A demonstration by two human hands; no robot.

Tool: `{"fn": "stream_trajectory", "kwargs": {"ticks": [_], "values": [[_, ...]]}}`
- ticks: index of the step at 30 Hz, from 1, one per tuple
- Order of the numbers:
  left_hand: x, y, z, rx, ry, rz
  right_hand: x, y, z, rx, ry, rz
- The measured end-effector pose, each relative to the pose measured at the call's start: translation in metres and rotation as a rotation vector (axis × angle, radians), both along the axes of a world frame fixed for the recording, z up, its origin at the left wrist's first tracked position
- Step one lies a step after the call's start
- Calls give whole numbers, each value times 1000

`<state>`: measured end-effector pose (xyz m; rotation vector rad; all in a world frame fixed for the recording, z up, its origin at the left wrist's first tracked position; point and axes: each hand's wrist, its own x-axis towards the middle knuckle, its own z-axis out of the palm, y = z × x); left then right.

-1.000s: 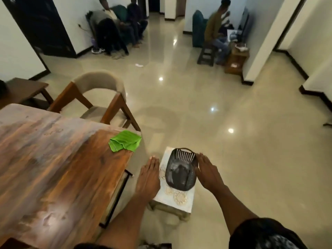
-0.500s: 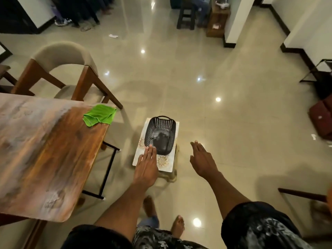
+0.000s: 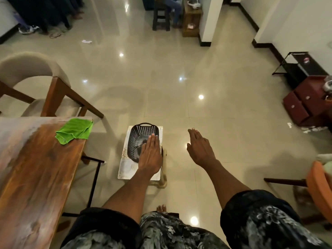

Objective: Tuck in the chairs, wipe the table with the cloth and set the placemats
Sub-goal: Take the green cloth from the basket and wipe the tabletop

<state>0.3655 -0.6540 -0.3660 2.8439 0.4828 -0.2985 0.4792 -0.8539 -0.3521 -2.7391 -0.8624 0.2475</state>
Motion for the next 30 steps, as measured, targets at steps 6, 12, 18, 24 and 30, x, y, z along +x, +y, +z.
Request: {"fn": "stream_trajectory", "kwargs": {"ticks": [6, 12, 18, 24, 30], "values": [[43, -12, 11, -8, 1, -26, 33, -1, -1, -16, 5, -17], [96, -3, 2, 32, 18, -24, 92, 7, -5, -4, 12, 22], [182, -7, 9, 37, -14, 70, 178, 8, -9, 9, -11, 127], [248, -14, 23, 78, -77, 148, 265, 7, 5, 4, -43, 211], [280, -6, 19, 81, -12, 214, 323, 38, 11, 29, -31, 284]]}}
